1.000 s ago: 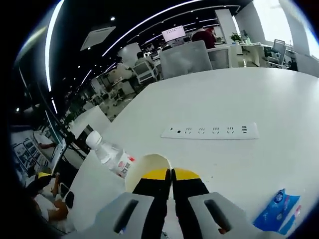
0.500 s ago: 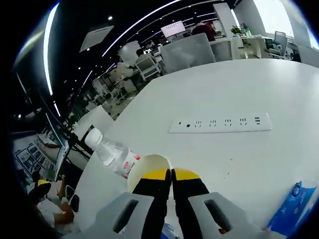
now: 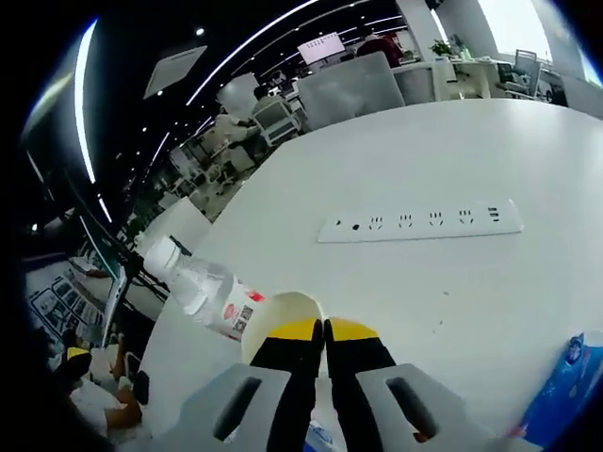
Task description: Arrange the tabletop items into an orderly group along one side of the table until the central work area is clear of visible clutter.
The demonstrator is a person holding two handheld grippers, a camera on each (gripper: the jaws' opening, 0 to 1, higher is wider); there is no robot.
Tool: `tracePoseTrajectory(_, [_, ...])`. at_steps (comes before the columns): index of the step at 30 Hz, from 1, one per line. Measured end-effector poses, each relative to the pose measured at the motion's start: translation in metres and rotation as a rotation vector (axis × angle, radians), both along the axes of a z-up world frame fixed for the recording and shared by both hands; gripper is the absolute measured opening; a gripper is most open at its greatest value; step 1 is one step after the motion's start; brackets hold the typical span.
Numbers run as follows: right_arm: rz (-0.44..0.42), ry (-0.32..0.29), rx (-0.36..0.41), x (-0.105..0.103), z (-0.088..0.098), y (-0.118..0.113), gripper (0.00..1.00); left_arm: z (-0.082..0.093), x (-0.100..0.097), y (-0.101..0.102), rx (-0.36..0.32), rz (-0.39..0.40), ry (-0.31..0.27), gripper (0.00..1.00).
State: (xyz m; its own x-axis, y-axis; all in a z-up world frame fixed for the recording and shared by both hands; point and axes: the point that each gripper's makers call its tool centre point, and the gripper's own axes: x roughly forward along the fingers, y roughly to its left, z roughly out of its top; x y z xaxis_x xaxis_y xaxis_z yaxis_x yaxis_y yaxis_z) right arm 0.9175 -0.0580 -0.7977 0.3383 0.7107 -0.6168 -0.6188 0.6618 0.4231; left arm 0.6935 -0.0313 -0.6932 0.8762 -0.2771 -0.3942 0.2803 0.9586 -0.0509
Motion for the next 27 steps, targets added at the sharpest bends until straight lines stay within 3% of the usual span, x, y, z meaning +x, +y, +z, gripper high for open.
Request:
tracePoseTrajectory(13, [0.035, -0.028, -0.007, 0.001, -0.004, 0.009, 0.0, 0.004, 0.002, -0.015, 0.005, -0.003, 0.013, 0.98])
tracePoseTrajectory(19, [0.045, -0.075, -0.027, 0.006, -0.002, 0.006, 0.0, 0.003, 0.002, -0.015, 0.009, -0.003, 0.027, 0.98])
tracePoseTrajectory(27, [0.055, -0.068, -0.033, 0.004, -0.005, 0.003, 0.04, 0.006, 0.002, -0.015, 0.019, -0.009, 0.027, 0.98])
